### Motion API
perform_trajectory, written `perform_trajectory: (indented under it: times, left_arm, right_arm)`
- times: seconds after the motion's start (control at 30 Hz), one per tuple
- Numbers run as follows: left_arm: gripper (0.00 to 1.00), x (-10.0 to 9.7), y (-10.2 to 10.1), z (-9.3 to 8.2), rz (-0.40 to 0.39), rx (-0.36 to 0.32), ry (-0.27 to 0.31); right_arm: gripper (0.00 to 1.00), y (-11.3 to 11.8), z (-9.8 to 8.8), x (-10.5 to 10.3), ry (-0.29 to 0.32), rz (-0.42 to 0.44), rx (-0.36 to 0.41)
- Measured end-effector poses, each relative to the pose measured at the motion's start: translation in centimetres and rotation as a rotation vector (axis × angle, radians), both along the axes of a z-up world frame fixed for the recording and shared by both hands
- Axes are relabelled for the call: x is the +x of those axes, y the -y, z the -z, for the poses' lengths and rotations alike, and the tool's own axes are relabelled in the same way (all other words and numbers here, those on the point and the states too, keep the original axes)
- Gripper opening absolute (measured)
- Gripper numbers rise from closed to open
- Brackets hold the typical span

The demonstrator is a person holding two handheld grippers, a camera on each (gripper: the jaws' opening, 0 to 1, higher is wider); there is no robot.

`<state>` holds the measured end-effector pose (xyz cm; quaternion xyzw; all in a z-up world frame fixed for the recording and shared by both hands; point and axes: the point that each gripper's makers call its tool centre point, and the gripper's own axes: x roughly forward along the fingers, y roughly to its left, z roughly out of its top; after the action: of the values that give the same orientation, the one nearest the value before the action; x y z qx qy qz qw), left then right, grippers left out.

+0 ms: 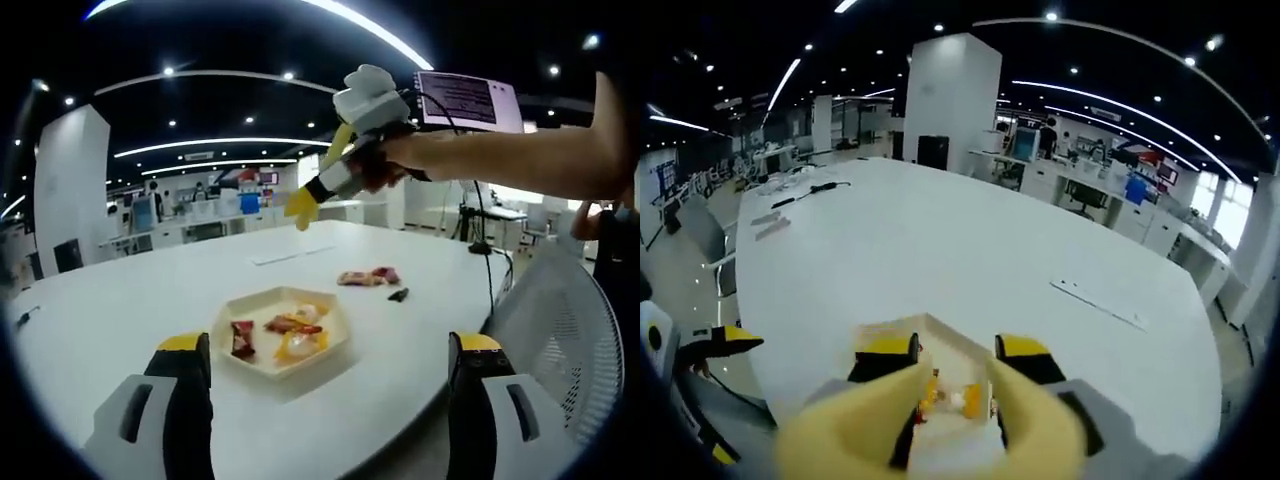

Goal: Place the target food into the container with the food tongs after gripping and lifting it, then release it inside without dropping or visibly crushing the food.

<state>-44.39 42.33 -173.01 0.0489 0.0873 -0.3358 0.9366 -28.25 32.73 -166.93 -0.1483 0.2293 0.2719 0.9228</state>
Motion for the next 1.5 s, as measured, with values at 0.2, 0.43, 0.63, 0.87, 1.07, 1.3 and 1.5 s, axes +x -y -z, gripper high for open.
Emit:
perform_trajectory:
  times: [0.2, 0.43, 0.63, 0.87, 1.07, 1.3, 1.5]
  left_arm:
    - [0.94, 0.0, 0.0, 0.1, -0.002, -0.003, -0.007]
    - [0.93, 0.0, -0.1, 0.2, -0.009, 0.003, -0.012]
    - [0.94, 0.1, -0.1, 0.2, -0.010, 0.010, -0.010]
    - [0.94, 0.3, -0.5, -0.2, -0.039, 0.013, 0.016]
    - [0.96, 0.5, -0.8, -0.7, -0.065, 0.006, 0.049]
    - [0.96, 0.3, -0.5, -0.6, -0.050, -0.007, 0.034]
    - [0.95, 0.5, -0.8, -0.3, -0.066, -0.001, 0.024]
  right_arm:
    - [0.29, 5.3, 0.9, -0.8, -0.017, 0.080, -0.002]
    - [0.30, 9.5, 3.0, -2.1, -0.053, 0.135, -0.009]
    - [0.30, 11.7, 5.0, -2.9, -0.066, 0.132, -0.050]
    - [0.30, 13.2, 7.4, -3.6, -0.105, 0.097, 0.014]
    - [0.30, 14.1, 10.3, -4.6, -0.124, 0.006, -0.009]
    - [0.30, 15.2, 12.7, -4.8, -0.130, -0.048, -0.009]
    - [0.30, 15.2, 13.9, -4.5, -0.148, -0.098, -0.043]
